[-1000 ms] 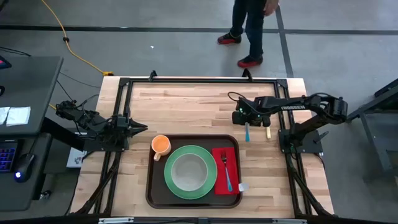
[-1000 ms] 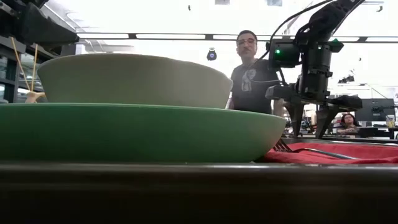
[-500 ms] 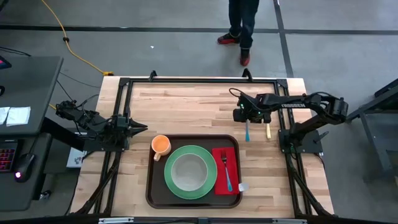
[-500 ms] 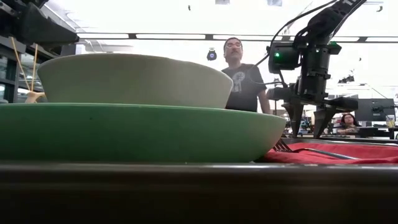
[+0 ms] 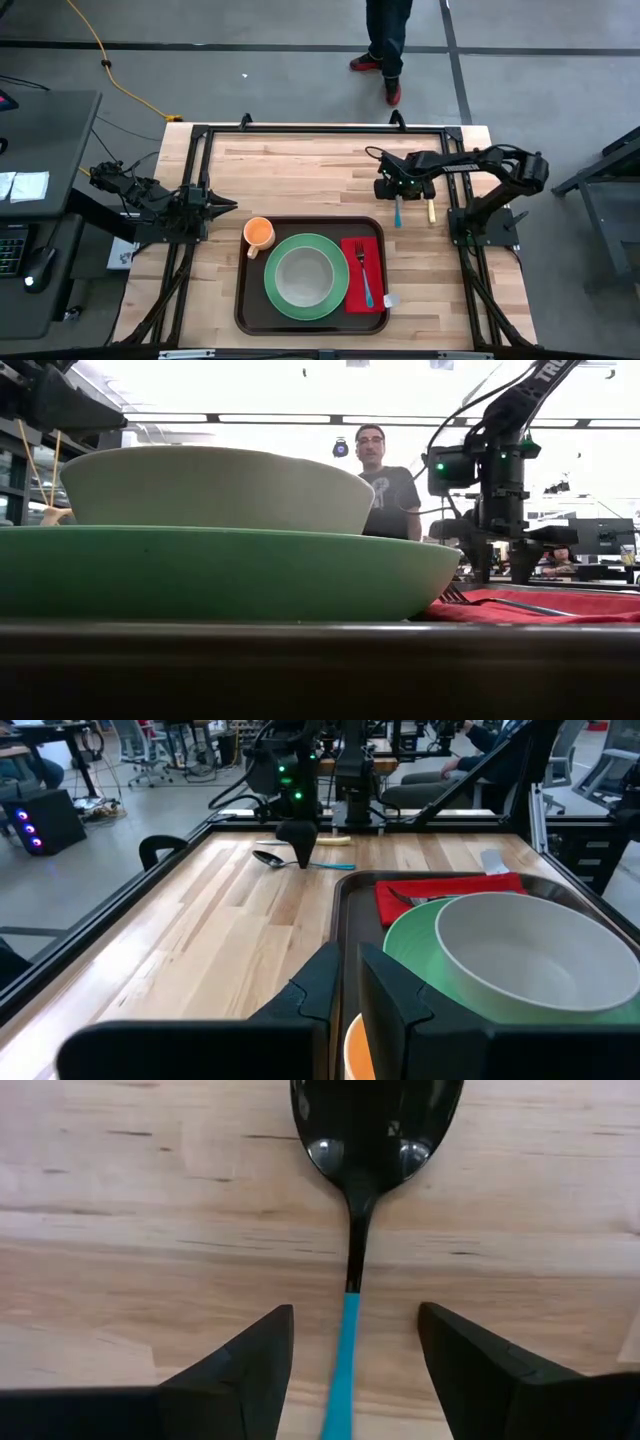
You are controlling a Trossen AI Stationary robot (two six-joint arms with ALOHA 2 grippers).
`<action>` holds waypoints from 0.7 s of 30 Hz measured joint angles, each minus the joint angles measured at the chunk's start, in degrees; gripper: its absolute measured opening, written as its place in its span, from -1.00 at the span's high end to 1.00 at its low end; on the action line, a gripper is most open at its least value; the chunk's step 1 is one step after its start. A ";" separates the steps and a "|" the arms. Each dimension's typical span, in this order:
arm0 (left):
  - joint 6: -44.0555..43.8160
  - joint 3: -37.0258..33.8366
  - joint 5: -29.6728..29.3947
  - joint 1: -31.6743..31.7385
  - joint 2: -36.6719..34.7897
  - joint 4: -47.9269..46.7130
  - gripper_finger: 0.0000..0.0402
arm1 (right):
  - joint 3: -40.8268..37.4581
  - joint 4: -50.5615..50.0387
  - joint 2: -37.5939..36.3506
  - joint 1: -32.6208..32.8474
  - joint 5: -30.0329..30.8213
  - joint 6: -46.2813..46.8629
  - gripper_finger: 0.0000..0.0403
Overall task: Set up tray
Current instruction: Put the spoon on the table napkin to the left of the fork on the serving tray
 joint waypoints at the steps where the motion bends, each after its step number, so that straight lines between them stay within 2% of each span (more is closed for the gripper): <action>1: 0.02 0.00 0.00 0.00 -0.01 0.00 0.66 | 0.01 0.12 0.50 0.00 -0.10 0.03 0.01; 21: -0.13 -0.02 -0.11 0.00 -0.01 0.02 0.65 | -0.23 0.86 1.27 0.13 3.63 2.70 0.01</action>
